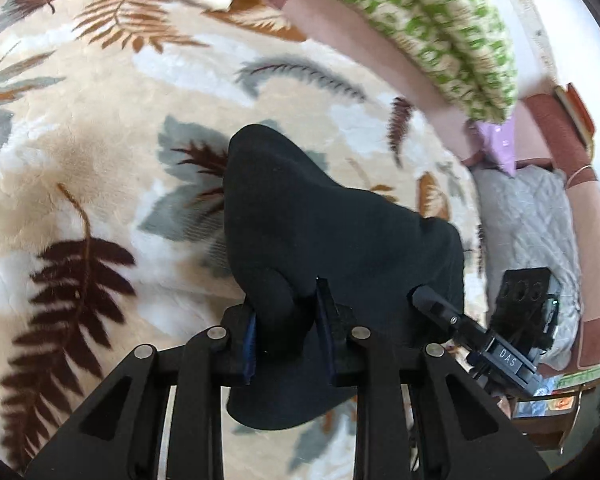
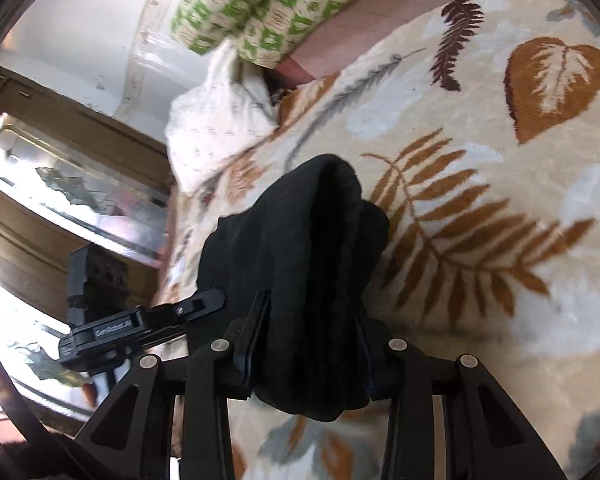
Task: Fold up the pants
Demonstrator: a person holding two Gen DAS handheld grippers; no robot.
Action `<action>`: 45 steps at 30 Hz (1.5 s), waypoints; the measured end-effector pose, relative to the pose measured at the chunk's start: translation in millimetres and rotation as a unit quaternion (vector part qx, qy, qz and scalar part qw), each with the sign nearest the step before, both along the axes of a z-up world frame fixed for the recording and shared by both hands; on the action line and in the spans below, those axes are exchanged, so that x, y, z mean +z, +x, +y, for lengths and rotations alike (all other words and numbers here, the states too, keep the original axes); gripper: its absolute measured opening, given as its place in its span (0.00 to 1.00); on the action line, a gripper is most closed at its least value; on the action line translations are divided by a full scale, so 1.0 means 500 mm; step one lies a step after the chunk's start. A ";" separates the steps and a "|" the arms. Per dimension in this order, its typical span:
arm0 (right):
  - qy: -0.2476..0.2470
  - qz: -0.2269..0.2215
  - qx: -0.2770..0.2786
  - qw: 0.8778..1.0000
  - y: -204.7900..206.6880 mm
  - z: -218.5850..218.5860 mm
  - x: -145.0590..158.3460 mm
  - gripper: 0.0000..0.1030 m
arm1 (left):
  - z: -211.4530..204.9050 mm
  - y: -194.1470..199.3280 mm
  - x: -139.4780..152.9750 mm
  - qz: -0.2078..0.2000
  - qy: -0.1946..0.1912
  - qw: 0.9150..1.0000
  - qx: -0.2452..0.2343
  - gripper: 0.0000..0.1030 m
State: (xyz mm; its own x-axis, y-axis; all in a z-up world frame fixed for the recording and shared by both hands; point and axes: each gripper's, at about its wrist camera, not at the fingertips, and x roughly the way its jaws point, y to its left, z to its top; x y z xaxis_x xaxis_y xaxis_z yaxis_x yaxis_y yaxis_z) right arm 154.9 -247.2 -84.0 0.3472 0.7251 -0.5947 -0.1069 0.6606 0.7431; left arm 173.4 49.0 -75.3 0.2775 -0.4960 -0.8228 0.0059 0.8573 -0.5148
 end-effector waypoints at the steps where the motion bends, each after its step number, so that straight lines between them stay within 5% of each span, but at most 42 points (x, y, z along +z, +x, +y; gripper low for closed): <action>1: -0.015 -0.003 0.000 1.000 0.007 0.004 -0.009 0.37 | -0.005 0.005 -0.007 0.001 0.001 1.000 -0.005 0.22; 7: -0.069 0.001 -0.005 0.998 0.013 -0.014 -0.048 0.52 | -0.038 0.018 -0.029 -0.013 0.036 0.999 -0.028 0.32; 9: -0.052 0.005 -0.008 0.999 0.013 -0.024 -0.060 0.52 | -0.028 0.019 -0.035 -0.010 0.031 0.999 -0.023 0.42; 11: -0.028 0.019 -0.022 0.999 0.015 -0.035 -0.062 0.53 | -0.012 0.017 -0.032 0.001 0.012 1.000 -0.015 0.42; 16: -0.025 -0.001 -0.046 0.999 -0.013 -0.051 0.009 0.56 | 0.005 -0.017 0.018 -0.023 0.045 0.999 0.002 0.42; 20: -0.083 -0.040 -0.067 0.993 -0.063 -0.054 0.100 0.57 | 0.003 -0.062 0.051 -0.049 0.093 0.994 0.017 0.42; 22: -0.132 -0.044 -0.075 0.987 -0.096 -0.036 0.134 0.72 | -0.003 -0.090 0.057 -0.061 0.135 0.989 0.021 0.42; 28: -0.240 -0.071 -0.091 0.964 -0.205 0.053 0.170 0.85 | -0.011 -0.184 0.050 -0.088 0.213 0.973 0.035 0.42; 35: -0.301 -0.099 -0.104 0.943 -0.316 0.121 0.166 0.99 | 0.018 -0.268 0.043 -0.123 0.232 0.961 0.090 0.42; 40: -0.348 -0.150 -0.117 0.918 -0.367 0.153 0.198 0.99 | 0.044 -0.299 0.042 -0.139 0.240 0.952 0.129 0.42; 45: -0.358 -0.162 -0.121 0.912 -0.381 0.164 0.213 0.99 | 0.045 -0.322 0.048 -0.151 0.265 0.942 0.142 0.42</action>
State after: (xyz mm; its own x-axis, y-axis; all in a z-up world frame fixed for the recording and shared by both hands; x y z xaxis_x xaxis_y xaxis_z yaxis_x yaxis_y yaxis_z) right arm -35.7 -165.0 22.4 0.6863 0.0703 -0.7240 -0.0311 0.9972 0.0673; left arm 12.4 71.4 -51.5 0.5974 0.0926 -0.7966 -0.1856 0.9823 -0.0251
